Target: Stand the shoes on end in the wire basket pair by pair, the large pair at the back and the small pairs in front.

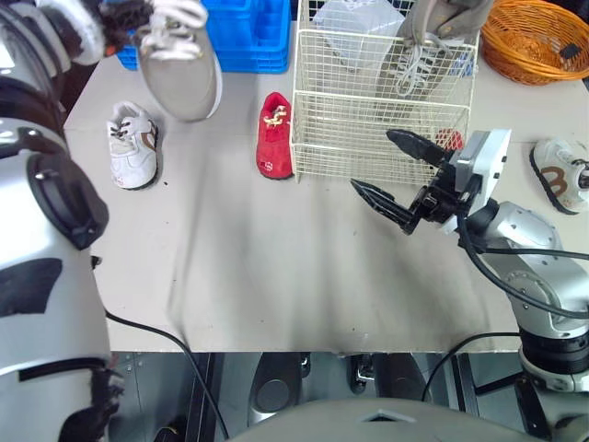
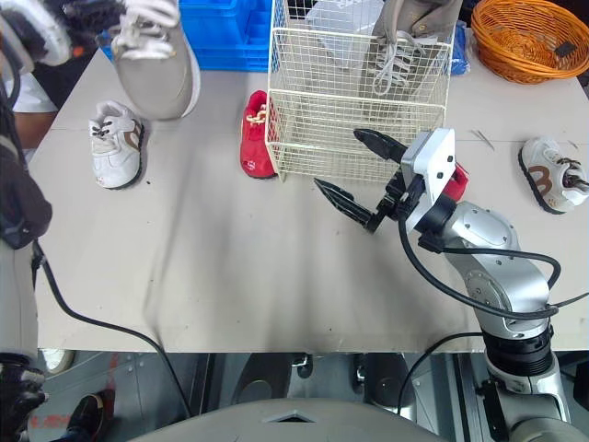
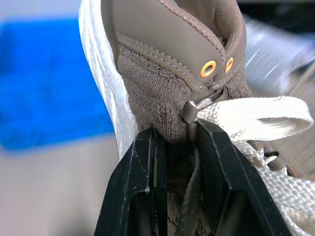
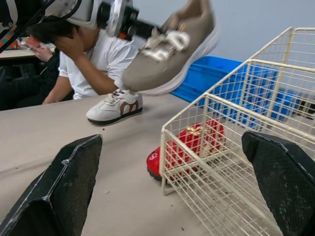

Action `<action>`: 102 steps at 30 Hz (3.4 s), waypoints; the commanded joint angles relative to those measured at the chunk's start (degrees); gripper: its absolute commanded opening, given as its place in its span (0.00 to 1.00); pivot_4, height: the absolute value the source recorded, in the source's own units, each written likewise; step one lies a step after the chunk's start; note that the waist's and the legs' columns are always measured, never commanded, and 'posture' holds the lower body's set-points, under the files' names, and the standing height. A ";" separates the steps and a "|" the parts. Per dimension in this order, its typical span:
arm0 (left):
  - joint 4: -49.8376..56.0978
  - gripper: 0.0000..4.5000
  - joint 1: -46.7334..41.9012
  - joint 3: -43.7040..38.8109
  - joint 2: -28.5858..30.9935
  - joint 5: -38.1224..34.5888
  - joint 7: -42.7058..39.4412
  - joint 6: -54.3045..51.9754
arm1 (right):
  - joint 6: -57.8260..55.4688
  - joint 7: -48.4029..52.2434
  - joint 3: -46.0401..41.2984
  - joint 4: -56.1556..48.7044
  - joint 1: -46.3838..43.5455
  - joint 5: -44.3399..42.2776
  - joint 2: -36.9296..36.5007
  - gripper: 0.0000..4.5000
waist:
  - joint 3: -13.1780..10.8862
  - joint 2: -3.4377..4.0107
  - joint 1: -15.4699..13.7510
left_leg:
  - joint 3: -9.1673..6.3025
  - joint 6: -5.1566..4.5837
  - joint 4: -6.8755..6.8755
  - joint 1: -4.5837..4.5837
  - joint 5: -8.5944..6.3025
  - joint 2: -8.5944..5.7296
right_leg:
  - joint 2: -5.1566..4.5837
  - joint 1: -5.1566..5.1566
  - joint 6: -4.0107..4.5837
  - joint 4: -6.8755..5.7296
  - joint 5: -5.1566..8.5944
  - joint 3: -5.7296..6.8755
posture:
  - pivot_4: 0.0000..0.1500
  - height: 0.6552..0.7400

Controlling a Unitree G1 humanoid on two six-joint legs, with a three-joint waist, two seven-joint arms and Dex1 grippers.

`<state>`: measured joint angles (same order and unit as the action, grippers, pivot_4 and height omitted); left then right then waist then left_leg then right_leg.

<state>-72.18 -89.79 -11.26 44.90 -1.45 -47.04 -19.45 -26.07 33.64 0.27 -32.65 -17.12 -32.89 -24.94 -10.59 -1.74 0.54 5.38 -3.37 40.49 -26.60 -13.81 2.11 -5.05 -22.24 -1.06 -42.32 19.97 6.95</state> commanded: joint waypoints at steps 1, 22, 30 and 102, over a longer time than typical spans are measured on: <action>5.06 0.14 -4.57 -4.12 -2.15 -4.88 2.87 8.93 | 1.65 -0.78 -1.80 -1.20 -0.99 0.16 0.09 1.00 | 0.00 0.00 0.08 | 0.00 0.00 0.00 0.00 0.00 0.00 | 0.00 -0.01 0.00 -0.02 0.00 0.00 | 1.00 0.36; 6.99 0.14 -9.19 -10.64 -21.50 -14.53 4.18 38.24 | -1.28 -12.25 -7.55 -3.07 -4.64 -4.36 4.79 1.00 | 0.00 -0.01 0.19 | 0.16 -0.02 0.73 -0.40 0.01 0.03 | -0.01 -0.48 0.00 -0.75 0.00 -0.07 | 1.00 0.36; 27.56 0.14 3.87 -5.66 -26.70 -18.36 -7.18 37.41 | -6.28 -23.37 -11.50 4.89 -21.81 -8.12 8.37 1.00 | -0.01 0.03 0.38 | 0.33 -0.02 0.75 -0.34 0.01 0.08 | 0.01 -0.69 0.01 -1.13 0.01 -0.16 | 1.00 0.36; 54.83 0.14 24.48 2.53 -25.41 -23.22 -7.80 20.99 | -10.45 -22.62 -9.66 12.08 -30.93 -12.39 12.64 0.15 | 0.00 0.06 0.18 | 0.32 -0.02 0.74 -0.34 0.01 0.07 | 0.02 -0.68 0.01 -1.18 0.00 -0.43 | 1.00 0.36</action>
<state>-18.81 -64.29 -8.31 18.75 -23.28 -54.98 1.46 -38.03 10.72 -9.28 -19.16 -46.72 -45.16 -12.47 -10.59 -1.68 0.72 5.70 -3.39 41.23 -26.94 -13.80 2.18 -5.03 -22.92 -1.04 -43.50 19.97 6.53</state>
